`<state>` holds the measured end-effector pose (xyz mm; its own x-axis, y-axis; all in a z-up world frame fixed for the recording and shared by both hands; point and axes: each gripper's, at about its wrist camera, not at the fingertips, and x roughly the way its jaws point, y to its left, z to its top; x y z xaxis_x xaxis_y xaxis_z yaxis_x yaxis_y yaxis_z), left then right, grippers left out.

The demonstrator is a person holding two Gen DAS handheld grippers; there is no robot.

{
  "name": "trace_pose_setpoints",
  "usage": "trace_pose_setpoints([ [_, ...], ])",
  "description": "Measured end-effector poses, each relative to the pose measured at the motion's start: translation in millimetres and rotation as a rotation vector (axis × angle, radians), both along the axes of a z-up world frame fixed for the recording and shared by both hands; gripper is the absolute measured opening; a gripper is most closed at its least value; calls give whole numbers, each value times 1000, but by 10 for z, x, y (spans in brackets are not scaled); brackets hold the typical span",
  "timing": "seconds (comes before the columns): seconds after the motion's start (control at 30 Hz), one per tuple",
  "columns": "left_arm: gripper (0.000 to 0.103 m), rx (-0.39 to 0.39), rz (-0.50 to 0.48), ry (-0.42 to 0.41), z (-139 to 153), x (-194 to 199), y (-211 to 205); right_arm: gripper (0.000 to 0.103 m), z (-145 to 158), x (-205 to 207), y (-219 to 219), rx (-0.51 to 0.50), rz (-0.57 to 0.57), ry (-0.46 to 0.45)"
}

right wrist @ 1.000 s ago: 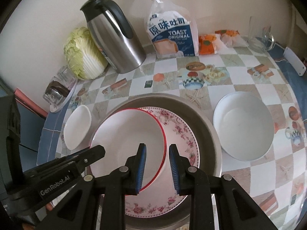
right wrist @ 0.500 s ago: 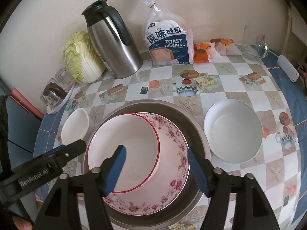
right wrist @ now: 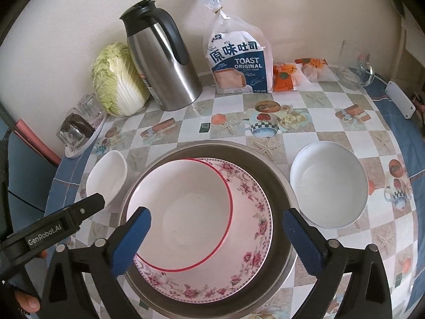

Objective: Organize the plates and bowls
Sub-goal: 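Open both grippers and release the red-rimmed bowl, then move both grippers toward the white square bowl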

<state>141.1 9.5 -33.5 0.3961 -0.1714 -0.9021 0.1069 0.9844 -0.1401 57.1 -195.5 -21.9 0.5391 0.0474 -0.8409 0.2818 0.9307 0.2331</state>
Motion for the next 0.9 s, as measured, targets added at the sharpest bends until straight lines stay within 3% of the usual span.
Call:
trace_pose_setpoints([
  [0.5, 93, 4, 150, -14, -23, 70, 598, 101, 226, 149, 609, -50, 102, -106],
  [0.9, 93, -3, 277, -13, -74, 108, 1090, 101, 264, 309, 1159, -29, 211, -161],
])
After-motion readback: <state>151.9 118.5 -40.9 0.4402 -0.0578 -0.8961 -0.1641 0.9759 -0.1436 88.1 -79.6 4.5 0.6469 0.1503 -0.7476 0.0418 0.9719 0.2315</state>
